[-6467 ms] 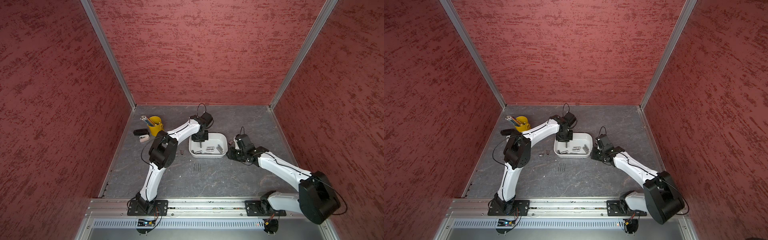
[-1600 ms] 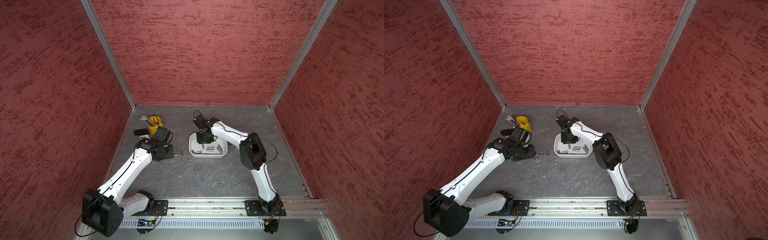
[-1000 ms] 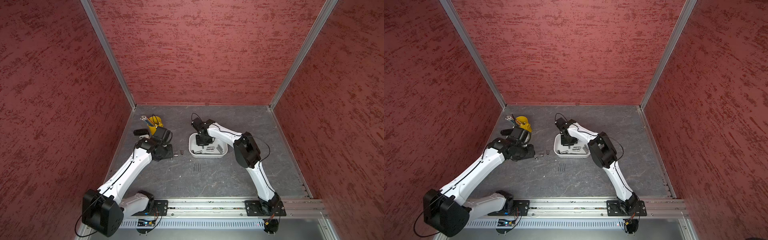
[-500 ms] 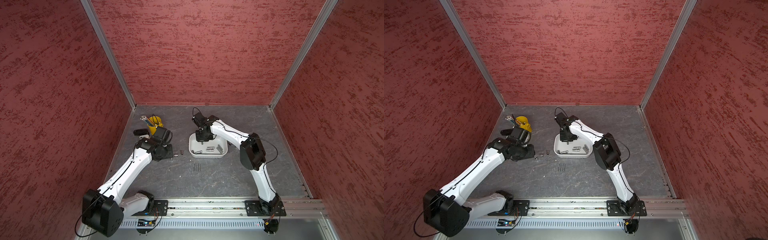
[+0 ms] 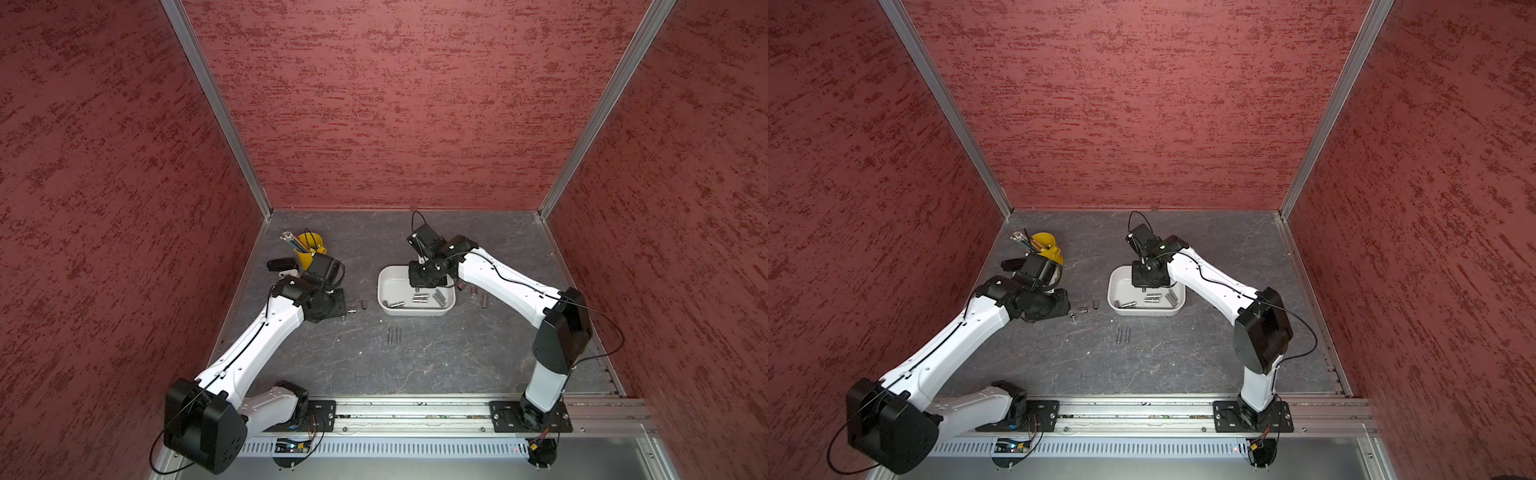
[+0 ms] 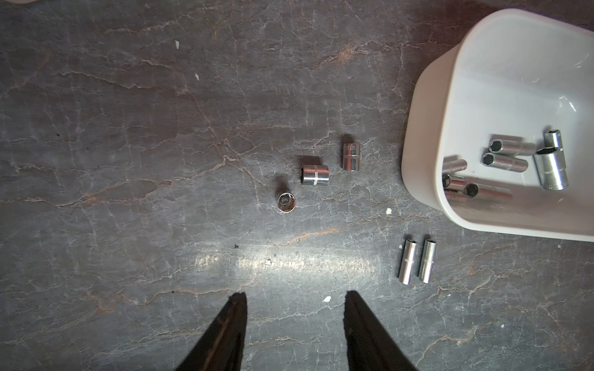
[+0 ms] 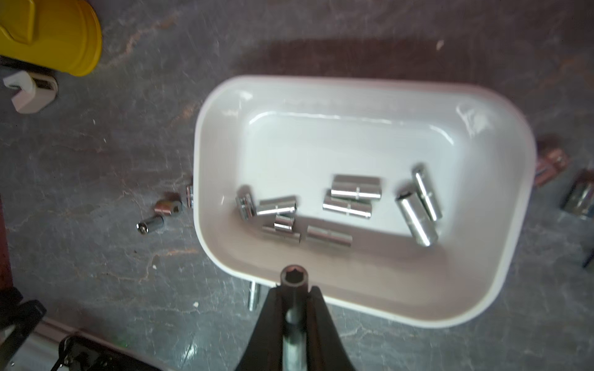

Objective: Take out the socket from the storage box
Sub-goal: Place the socket head at the center of the board.

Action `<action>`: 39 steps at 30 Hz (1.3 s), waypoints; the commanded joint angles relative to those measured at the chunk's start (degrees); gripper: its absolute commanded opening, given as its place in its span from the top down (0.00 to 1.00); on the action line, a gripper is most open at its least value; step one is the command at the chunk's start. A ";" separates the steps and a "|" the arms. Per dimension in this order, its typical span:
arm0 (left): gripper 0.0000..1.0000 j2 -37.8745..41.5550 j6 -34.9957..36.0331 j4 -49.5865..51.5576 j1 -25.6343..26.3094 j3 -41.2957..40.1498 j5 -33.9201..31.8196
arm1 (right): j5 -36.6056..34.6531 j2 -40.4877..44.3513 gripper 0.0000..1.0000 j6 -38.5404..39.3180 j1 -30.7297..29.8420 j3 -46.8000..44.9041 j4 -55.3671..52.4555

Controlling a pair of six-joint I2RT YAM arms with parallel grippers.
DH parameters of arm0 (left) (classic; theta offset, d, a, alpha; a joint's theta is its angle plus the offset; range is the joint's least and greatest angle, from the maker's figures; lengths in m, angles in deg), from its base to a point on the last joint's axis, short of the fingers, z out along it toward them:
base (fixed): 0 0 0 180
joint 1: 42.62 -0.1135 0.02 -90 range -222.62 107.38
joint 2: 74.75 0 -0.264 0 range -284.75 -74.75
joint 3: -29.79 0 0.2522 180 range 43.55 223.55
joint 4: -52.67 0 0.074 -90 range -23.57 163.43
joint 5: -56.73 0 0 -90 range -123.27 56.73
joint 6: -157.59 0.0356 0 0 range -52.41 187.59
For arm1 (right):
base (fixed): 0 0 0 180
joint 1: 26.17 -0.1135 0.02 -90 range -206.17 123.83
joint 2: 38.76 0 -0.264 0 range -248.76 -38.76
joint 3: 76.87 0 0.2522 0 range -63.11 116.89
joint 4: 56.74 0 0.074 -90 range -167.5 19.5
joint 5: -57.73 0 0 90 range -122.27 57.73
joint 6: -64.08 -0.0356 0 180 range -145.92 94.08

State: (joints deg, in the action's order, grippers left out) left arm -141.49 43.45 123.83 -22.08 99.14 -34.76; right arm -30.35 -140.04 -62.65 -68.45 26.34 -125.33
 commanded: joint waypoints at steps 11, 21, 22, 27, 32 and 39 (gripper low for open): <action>0.48 0.58 0.58 -0.89 -0.16 -0.57 0.68 | 1.83 5.68 0.95 -13.52 -10.38 -23.07 18.64; 0.49 0.63 0.45 -0.89 -0.17 -0.66 0.57 | 1.34 -0.57 0.95 -15.18 -11.33 -24.34 23.97; 0.49 0.52 0.50 -0.89 -0.16 -0.58 0.54 | 1.05 -1.30 0.95 -15.16 -11.33 -23.95 23.58; 0.49 0.47 0.50 -0.81 -0.17 -0.58 0.48 | 0.14 -2.57 0.94 -15.72 -11.33 -24.67 24.70; 0.50 0.30 0.59 -0.99 -0.06 -0.70 0.84 | -0.11 -3.64 0.90 -16.10 -11.33 -25.61 25.22; 0.49 0.23 0.50 -0.87 0.03 -0.68 0.45 | 0.13 -4.38 0.81 -16.52 -11.33 -27.04 25.82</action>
State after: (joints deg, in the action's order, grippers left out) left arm -141.49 43.47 123.81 -22.08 98.83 -34.61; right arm -29.07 -143.25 -78.48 -79.49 0.24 -100.24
